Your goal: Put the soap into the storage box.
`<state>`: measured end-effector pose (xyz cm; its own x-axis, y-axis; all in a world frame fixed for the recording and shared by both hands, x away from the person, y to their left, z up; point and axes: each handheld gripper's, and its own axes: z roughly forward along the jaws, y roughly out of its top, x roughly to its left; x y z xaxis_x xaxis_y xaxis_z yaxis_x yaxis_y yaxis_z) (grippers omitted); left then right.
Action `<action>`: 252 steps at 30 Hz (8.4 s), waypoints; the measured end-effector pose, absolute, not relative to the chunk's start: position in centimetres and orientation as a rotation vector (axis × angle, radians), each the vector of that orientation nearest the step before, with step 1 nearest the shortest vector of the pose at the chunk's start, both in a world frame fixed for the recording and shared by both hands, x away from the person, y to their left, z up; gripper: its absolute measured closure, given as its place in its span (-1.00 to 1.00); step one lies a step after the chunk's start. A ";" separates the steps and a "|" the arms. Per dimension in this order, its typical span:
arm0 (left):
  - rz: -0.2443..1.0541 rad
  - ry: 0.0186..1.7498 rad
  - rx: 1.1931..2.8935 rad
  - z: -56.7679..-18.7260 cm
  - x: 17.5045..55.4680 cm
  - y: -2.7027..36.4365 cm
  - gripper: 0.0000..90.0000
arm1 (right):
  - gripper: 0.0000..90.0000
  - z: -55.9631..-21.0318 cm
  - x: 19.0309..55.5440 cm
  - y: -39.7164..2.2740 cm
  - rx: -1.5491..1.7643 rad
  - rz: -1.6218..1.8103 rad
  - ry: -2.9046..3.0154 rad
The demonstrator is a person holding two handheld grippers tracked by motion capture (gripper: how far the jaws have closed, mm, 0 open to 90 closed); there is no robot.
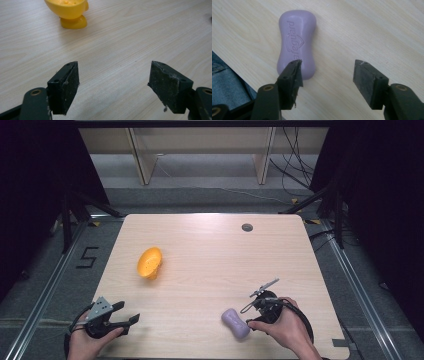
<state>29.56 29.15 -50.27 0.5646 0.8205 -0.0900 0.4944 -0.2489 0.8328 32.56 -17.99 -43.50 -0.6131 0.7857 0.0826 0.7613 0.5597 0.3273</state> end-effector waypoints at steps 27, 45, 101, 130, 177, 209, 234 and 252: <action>0.265 0.307 2.249 -45.4 32.4 17.8 -0.46 | 0.04 -45.2 32.4 -23.6 1.446 0.474 2.663; 0.091 -0.341 2.515 -44.8 36.2 4.1 -0.45 | 0.01 -46.0 30.9 -24.6 1.530 0.650 2.566; -0.051 -0.679 2.681 -48.0 36.8 -4.6 -0.39 | 0.02 -46.4 30.1 -25.9 1.581 0.683 2.501; -0.205 0.599 2.695 -45.6 36.5 -0.6 0.06 | 0.02 -46.3 29.8 -26.2 1.607 0.697 2.500; 0.126 1.521 2.152 -42.8 37.4 20.7 0.06 | 0.04 -45.6 33.0 -24.6 1.533 0.720 2.533; 0.208 1.619 1.981 -41.9 36.8 26.7 0.06 | 0.03 -45.6 32.9 -24.7 1.522 0.750 2.515; 0.316 1.603 1.970 -39.9 40.4 25.5 0.06 | 0.02 -45.4 32.8 -24.9 1.532 0.754 2.497; 0.417 1.563 2.031 -40.0 43.5 24.0 0.06 | 0.02 -45.3 32.8 -24.9 1.558 0.758 2.490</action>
